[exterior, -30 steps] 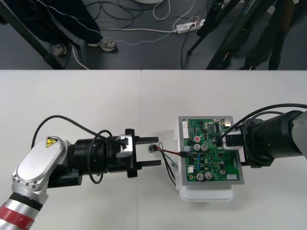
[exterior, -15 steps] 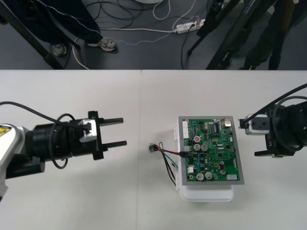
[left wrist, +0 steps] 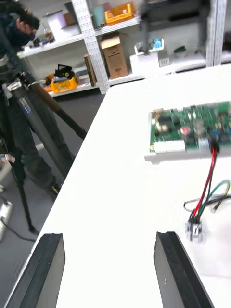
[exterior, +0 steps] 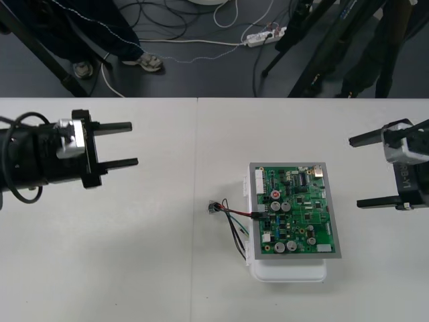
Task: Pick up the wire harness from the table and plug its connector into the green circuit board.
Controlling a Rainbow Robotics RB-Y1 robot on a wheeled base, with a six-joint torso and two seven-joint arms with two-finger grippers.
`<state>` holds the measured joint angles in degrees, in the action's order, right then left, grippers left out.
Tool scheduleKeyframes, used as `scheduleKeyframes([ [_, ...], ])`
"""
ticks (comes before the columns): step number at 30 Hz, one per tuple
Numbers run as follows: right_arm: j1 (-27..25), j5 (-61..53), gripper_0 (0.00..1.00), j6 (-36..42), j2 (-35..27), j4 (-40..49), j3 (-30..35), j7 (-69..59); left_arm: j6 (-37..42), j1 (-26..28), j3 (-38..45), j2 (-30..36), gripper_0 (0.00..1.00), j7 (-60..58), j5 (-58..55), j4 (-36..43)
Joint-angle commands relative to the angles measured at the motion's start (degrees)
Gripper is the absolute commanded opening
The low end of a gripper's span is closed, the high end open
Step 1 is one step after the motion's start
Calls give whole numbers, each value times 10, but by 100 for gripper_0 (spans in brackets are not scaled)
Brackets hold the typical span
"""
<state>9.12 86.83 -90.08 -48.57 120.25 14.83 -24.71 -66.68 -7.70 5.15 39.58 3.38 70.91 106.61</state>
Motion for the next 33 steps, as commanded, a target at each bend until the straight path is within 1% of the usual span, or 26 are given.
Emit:
scheduleKeyframes([
  [1,21,-61,100,1,-27,-16,19,-64,11,-48,23,54,55,-59,-15,43],
  [6,21,-113,100,1,-23,-16,20,-100,32,-71,22,88,55,-99,-20,69],
  [16,20,-167,100,1,21,-22,20,-114,78,-121,21,147,54,-181,-24,116],
  [24,20,-185,100,1,37,-21,30,-116,112,-159,-6,189,54,-242,-48,122],
  [33,19,-179,100,1,37,3,47,-118,159,-182,-45,211,55,-258,-54,121],
])
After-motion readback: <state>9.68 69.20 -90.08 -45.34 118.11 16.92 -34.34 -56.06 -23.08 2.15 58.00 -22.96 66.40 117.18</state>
